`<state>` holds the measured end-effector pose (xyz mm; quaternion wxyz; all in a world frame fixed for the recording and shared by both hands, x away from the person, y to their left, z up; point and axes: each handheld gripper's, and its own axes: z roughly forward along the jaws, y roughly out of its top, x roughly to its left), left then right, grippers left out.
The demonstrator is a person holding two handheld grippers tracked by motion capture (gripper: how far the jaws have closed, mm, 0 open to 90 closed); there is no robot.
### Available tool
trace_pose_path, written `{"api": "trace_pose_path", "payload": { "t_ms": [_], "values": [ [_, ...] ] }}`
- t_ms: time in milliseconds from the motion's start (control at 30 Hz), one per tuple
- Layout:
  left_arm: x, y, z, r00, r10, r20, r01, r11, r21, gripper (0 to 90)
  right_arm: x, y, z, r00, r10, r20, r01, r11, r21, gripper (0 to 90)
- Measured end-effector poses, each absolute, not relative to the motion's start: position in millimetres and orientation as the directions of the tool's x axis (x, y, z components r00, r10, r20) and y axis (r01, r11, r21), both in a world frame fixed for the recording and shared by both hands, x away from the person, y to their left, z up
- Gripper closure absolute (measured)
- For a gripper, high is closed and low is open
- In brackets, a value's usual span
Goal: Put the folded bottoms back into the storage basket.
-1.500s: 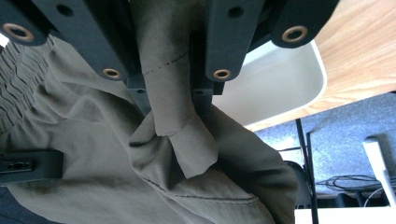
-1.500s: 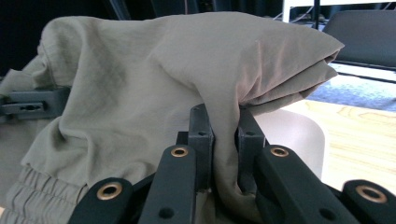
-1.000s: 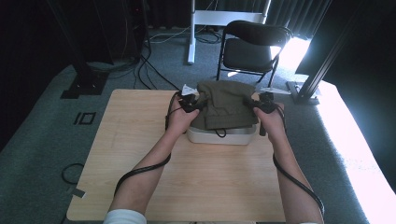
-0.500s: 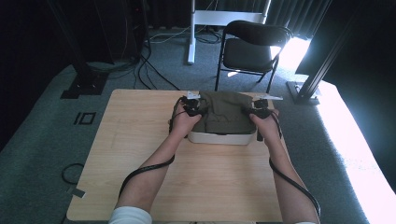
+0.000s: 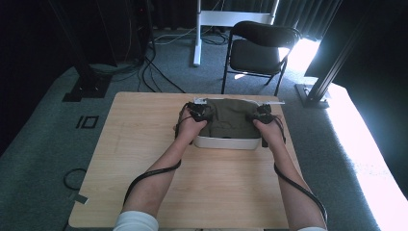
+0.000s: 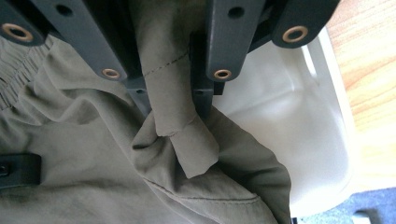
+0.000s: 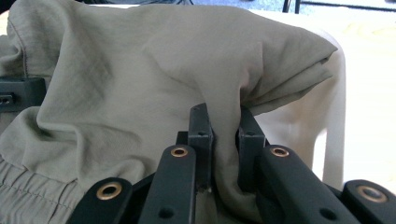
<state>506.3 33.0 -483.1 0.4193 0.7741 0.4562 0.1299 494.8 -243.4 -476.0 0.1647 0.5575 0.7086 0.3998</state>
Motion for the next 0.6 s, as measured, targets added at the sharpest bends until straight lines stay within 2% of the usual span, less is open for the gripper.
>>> {"api": "trace_pose_path", "payload": {
  "t_ms": [467,600],
  "values": [
    [511.3,25.5,-487.1,0.541,0.831,-0.127,0.633,-0.303,0.713,77.5,501.2,-234.0,-483.6,-0.291,0.943,0.162,0.711,0.099,0.696,80.4],
    [511.5,22.4,-486.7,0.544,0.833,-0.103,0.639,-0.332,0.694,69.4,502.5,-229.7,-486.4,-0.278,0.951,0.135,0.726,0.116,0.677,79.0]
  ]
}}
